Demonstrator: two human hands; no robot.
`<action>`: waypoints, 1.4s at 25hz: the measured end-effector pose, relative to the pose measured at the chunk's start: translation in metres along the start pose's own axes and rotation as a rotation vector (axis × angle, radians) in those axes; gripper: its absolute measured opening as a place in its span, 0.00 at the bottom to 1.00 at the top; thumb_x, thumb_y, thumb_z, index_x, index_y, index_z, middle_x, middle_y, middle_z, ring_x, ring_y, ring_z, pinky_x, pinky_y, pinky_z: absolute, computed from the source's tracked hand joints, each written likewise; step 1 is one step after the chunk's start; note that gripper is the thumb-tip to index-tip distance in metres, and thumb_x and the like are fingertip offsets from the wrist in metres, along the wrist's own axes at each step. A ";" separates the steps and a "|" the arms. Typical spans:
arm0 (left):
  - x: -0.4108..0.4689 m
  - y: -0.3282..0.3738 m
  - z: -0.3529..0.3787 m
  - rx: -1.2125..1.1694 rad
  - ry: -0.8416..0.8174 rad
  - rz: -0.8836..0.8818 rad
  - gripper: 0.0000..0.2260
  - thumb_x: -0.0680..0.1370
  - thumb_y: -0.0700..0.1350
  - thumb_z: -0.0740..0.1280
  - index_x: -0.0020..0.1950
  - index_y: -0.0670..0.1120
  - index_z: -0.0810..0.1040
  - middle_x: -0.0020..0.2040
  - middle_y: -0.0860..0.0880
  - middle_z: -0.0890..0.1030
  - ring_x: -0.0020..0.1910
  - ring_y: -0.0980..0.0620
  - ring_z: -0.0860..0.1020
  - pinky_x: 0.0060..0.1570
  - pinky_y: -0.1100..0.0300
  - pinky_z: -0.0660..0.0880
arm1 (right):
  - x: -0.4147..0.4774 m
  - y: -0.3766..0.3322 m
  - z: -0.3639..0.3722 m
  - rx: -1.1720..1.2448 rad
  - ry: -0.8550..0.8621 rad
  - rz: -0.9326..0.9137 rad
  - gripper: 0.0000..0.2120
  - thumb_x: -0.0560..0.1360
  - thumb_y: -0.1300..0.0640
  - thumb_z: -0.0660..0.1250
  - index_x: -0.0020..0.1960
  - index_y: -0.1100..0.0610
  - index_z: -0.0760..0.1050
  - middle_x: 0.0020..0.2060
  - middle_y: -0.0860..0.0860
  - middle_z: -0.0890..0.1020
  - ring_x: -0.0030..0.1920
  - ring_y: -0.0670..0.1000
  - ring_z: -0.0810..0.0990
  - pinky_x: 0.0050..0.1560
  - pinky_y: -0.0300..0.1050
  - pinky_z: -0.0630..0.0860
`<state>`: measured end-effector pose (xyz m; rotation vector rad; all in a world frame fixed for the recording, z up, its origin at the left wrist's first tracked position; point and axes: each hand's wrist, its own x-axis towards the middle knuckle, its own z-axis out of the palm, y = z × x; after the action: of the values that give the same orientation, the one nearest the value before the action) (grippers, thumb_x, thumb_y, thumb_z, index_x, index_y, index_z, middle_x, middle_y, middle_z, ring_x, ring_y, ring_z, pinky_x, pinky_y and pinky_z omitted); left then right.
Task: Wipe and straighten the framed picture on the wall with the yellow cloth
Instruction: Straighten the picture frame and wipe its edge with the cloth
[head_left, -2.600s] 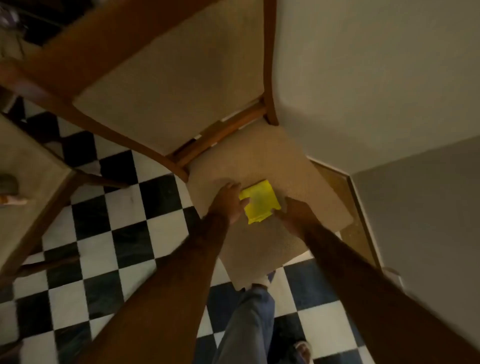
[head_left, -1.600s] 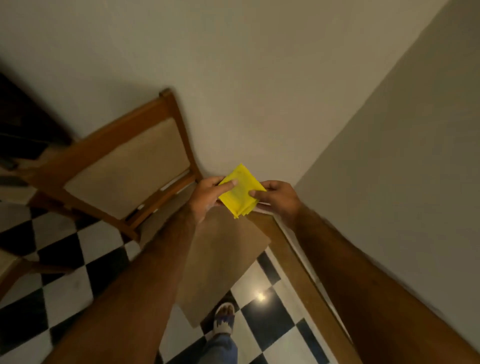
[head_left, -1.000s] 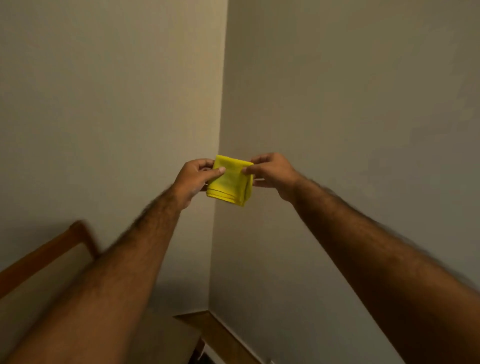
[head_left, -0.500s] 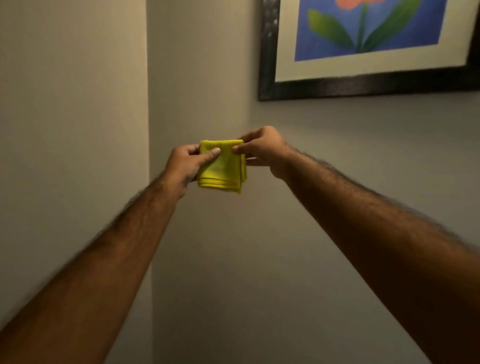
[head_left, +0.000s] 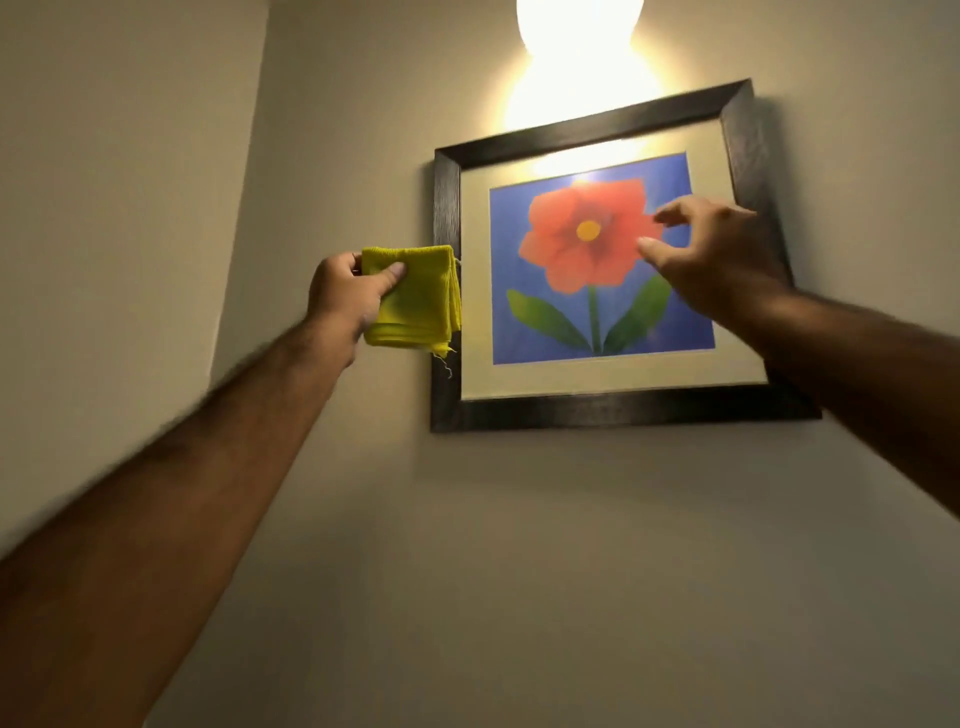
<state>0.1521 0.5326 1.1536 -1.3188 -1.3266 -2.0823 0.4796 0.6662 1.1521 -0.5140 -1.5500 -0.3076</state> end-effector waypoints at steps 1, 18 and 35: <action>0.016 0.006 0.006 0.025 0.038 0.022 0.19 0.75 0.53 0.74 0.61 0.44 0.80 0.58 0.45 0.83 0.57 0.42 0.81 0.59 0.46 0.80 | 0.008 0.023 -0.009 -0.081 0.046 -0.004 0.27 0.76 0.45 0.67 0.69 0.60 0.76 0.67 0.59 0.79 0.67 0.61 0.77 0.64 0.49 0.72; 0.047 -0.025 0.067 0.781 0.442 0.770 0.09 0.78 0.43 0.65 0.55 0.42 0.81 0.62 0.40 0.79 0.62 0.38 0.76 0.59 0.43 0.72 | -0.011 0.124 0.035 -0.406 0.032 -0.023 0.55 0.71 0.21 0.38 0.83 0.60 0.43 0.84 0.54 0.43 0.84 0.51 0.42 0.82 0.48 0.44; -0.032 -0.081 0.078 0.848 -0.069 0.647 0.48 0.74 0.76 0.38 0.83 0.42 0.45 0.84 0.44 0.44 0.84 0.48 0.44 0.82 0.51 0.44 | -0.010 0.126 0.039 -0.426 0.102 -0.060 0.55 0.72 0.22 0.39 0.82 0.64 0.47 0.83 0.59 0.48 0.84 0.55 0.46 0.82 0.51 0.46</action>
<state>0.1537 0.6334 1.0944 -1.1832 -1.3300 -0.8882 0.5085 0.7924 1.1251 -0.7704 -1.4042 -0.7083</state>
